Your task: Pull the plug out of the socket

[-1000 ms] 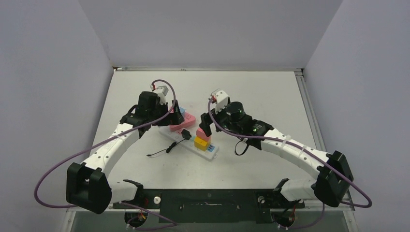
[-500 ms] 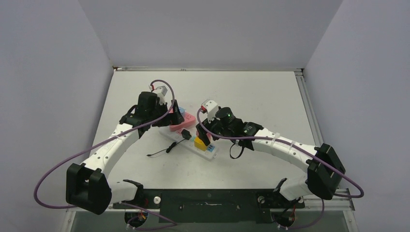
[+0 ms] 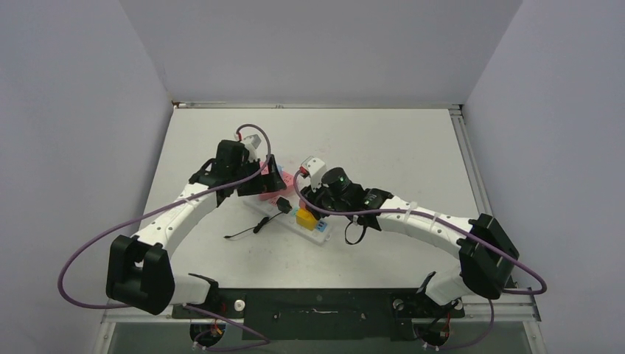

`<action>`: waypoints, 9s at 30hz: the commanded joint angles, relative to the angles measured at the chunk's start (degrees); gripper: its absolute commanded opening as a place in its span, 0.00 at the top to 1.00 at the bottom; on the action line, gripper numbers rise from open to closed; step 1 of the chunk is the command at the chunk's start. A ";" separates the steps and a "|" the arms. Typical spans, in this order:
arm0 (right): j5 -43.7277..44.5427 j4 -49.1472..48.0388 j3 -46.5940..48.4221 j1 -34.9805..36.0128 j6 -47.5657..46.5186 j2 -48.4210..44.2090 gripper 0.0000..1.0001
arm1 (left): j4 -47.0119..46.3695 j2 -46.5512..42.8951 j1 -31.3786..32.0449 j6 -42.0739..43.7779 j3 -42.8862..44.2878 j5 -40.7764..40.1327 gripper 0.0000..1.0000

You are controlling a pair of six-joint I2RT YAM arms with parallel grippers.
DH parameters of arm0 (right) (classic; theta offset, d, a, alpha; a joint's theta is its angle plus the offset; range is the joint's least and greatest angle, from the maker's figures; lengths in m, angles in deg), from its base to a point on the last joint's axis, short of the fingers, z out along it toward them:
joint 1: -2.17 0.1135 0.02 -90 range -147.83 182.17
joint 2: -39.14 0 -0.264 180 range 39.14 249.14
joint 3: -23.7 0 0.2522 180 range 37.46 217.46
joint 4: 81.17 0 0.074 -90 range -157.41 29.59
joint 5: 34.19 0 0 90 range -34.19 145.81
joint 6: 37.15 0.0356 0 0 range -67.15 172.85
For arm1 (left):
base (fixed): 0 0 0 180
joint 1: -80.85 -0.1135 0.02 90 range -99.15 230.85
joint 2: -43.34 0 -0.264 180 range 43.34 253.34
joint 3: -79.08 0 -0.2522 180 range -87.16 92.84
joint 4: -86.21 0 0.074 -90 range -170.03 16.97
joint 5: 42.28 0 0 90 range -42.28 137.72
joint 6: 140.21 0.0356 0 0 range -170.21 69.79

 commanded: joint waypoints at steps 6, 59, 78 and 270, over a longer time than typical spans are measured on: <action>9.06 -7.77 -4.40 1.04 2.38 -5.08 0.94 | -3.90 1.03 0.43 -1.71 -0.85 5.95 0.04; 30.58 -15.21 -11.99 11.25 17.25 -6.87 0.95 | -8.73 19.00 10.91 -6.95 -1.86 15.34 0.57; 34.19 -9.40 -12.34 9.01 15.48 -9.31 0.95 | -6.02 19.69 12.63 -5.19 -0.57 12.10 0.67; 25.83 -4.20 -11.95 3.57 12.90 -16.31 0.95 | 2.42 27.21 19.25 0.79 4.12 0.25 0.74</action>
